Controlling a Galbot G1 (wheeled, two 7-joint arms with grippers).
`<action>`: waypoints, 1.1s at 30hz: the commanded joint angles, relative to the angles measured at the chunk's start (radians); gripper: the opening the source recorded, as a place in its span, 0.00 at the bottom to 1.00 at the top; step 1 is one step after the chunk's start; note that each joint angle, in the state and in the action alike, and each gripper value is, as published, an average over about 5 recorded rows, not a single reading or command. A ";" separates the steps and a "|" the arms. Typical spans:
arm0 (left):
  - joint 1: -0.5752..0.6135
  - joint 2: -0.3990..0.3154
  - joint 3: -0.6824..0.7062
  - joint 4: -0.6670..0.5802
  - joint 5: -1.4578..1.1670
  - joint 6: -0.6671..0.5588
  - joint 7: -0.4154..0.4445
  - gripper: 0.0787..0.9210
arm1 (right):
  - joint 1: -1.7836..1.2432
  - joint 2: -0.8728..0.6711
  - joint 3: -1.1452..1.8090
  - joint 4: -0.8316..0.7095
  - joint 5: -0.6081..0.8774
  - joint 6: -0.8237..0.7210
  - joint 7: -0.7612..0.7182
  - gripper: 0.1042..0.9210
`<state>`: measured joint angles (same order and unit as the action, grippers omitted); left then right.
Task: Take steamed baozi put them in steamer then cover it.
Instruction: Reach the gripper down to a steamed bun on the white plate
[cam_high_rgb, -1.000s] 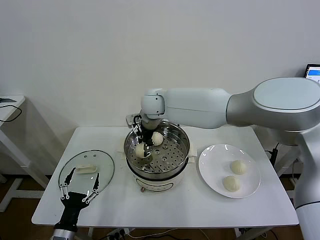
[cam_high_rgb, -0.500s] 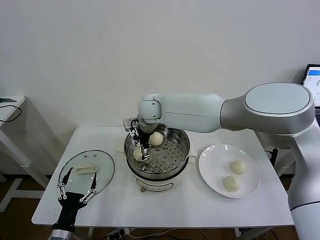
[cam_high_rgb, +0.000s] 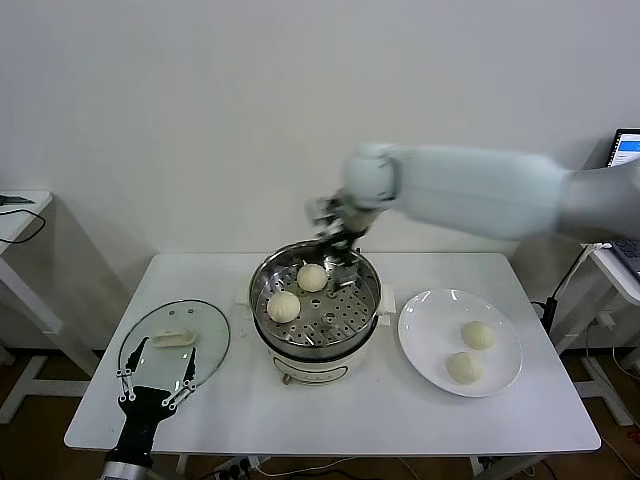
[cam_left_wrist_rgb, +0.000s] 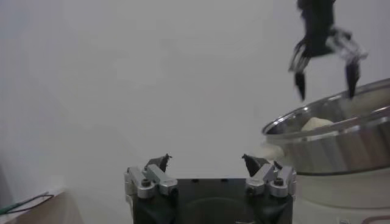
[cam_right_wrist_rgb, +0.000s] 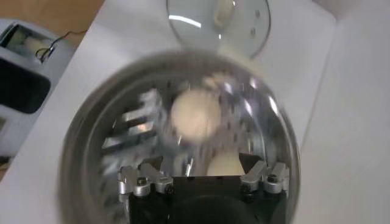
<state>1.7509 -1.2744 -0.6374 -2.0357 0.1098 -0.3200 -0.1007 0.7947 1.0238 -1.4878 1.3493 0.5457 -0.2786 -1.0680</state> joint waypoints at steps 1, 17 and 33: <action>0.005 -0.004 0.002 -0.003 0.012 0.001 0.000 0.88 | 0.046 -0.377 -0.013 0.081 -0.157 0.106 -0.161 0.88; 0.029 -0.022 -0.001 -0.005 0.037 0.002 -0.011 0.88 | -0.383 -0.514 0.045 0.052 -0.339 0.175 -0.009 0.88; 0.015 -0.023 -0.028 0.006 0.032 0.012 -0.025 0.88 | -0.572 -0.437 0.205 -0.052 -0.395 0.132 0.066 0.88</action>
<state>1.7675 -1.2976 -0.6594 -2.0327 0.1412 -0.3111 -0.1217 0.3206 0.5928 -1.3396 1.3302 0.1881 -0.1411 -1.0276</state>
